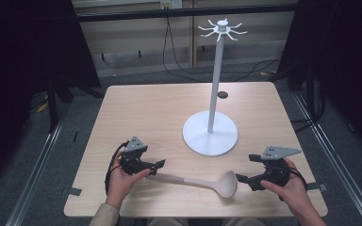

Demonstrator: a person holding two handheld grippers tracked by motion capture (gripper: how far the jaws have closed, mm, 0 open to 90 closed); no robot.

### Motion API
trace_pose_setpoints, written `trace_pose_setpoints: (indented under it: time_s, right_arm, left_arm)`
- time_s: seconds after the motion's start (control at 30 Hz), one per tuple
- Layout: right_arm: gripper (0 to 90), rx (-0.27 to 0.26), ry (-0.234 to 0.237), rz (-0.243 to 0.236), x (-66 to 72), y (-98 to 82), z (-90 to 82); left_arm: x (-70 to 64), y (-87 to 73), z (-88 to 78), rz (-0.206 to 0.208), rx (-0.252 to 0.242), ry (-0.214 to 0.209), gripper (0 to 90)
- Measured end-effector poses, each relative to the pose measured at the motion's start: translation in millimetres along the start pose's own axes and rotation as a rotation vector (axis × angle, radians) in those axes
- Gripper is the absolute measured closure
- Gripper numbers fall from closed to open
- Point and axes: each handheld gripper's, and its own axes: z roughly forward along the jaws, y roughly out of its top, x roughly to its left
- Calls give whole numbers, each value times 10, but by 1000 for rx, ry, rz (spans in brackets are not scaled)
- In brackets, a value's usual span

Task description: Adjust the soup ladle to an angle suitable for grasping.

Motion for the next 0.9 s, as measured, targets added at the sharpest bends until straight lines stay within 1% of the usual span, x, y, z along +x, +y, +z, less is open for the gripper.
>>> trace_pose_setpoints:
  time_s: [0.07,0.1,0.3,0.4,0.43,0.5,0.57,0.6,0.63,0.67,0.7,0.77,0.87,0.9]
  right_arm:
    - [69,0,-6,4,-7,-3,2]
    - [69,1,-4,4,-12,-1,2]
    - [71,3,-5,3,-2,16,11]
    - [76,-1,-4,1,12,52,19]
    - [83,-13,6,-8,36,93,30]
    - [91,-11,3,-17,72,146,49]
    - [93,-9,3,-22,91,176,66]
    - [109,-2,20,-44,141,242,118]
    - [119,5,17,-50,160,263,137]
    - [133,15,20,-66,180,292,164]
    - [145,21,22,-78,200,321,194]
    - [173,32,36,-78,243,377,261]
    - [252,54,46,-116,320,485,359]
    - [263,63,51,-125,349,524,393]
  left_arm:
    - [-1,2,-2,4,1,0,62]
    - [-4,2,-3,-1,1,-1,62]
    - [-4,12,-25,2,-6,-1,62]
    - [-6,11,-38,1,-8,-3,62]
    - [-17,11,-46,-2,-12,-7,62]
    - [-19,8,-62,6,-9,-8,63]
    - [-26,0,-70,1,-7,-6,63]
    - [-28,-17,-88,2,-2,0,63]
    - [-28,-17,-88,2,-2,0,63]
    - [-22,-34,-109,-4,0,-1,63]
    - [-15,-40,-118,-1,-4,1,63]
    - [-7,-50,-139,-9,-8,5,64]
    - [6,-65,-168,-18,-10,11,64]
    - [12,-69,-174,-18,-12,13,64]
